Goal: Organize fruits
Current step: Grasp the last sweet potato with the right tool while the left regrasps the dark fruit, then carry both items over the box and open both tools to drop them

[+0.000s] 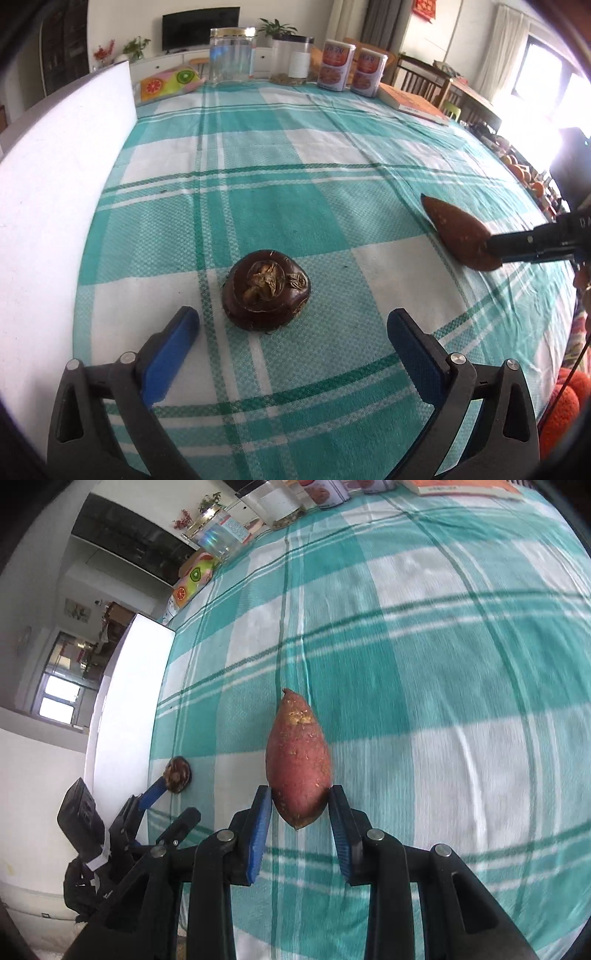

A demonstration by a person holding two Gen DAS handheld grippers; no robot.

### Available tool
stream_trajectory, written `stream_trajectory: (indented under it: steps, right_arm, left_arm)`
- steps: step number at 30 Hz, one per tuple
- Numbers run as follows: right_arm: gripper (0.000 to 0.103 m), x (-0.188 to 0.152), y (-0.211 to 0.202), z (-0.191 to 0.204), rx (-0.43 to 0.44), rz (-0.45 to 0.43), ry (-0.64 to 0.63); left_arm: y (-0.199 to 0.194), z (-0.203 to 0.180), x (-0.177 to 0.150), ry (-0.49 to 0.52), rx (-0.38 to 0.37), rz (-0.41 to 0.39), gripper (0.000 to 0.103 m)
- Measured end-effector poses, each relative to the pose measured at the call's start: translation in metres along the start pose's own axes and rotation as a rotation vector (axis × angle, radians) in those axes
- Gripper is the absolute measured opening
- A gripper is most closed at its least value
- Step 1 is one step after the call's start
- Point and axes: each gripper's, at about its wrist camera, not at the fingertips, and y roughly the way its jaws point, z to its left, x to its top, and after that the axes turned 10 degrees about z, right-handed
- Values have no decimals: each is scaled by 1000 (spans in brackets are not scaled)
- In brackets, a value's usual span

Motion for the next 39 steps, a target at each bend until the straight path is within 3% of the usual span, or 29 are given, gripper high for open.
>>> stream_trajectory:
  steps: [3,4,5,6,8,9,11,12,14,18,22,26,28,31,34,37,39]
  right_arm:
    - [32,-8,1,9,-51,-24,-41]
    - [32,-7,0,13,-71,-30,-56]
    - [36,-2,1,18,-93,-25,-73]
    - [40,3,3,23,-118,-18,-90]
    - [61,14,7,33,-154,-8,-129]
    - [63,20,10,37,-161,4,-148]
    - [65,32,23,46,-185,41,-173]
    - [64,36,30,48,-209,65,-179]
    - [41,38,36,47,-252,63,-168]
    - [40,22,24,32,-129,22,-81]
    - [40,-1,-4,34,29,-52,-27]
    - [40,-10,-28,95,154,-90,-130]
    - [40,-11,-29,144,216,-87,-219]
    - [41,-16,-15,223,283,-71,-349]
    - [41,-20,19,294,332,-26,-452]
    - [41,-25,69,345,294,42,-516]
    - [41,-29,101,367,215,63,-557]
  left_arm:
    - [2,-2,5,24,19,7,98]
    - [3,-1,7,22,24,5,92]
    - [2,-1,8,22,34,1,82]
    - [1,0,8,28,45,0,78]
    - [2,1,10,48,57,-1,73]
    - [2,2,10,54,59,-2,71]
    - [1,4,10,61,66,-10,52]
    - [1,5,10,60,71,-14,48]
    - [-1,9,11,40,45,-16,47]
    - [-19,12,5,-16,-16,-47,47]
    - [-66,13,-4,-100,-204,-77,47]
    - [-139,23,-16,-148,-369,-157,47]
    - [-178,42,-22,-176,-386,-236,47]
    - [-222,87,-32,-266,-336,-327,47]
    - [-242,139,-46,-370,-218,-359,47]
    - [-235,180,-58,-441,-61,-324,47]
    - [-218,199,-63,-468,57,-271,47]
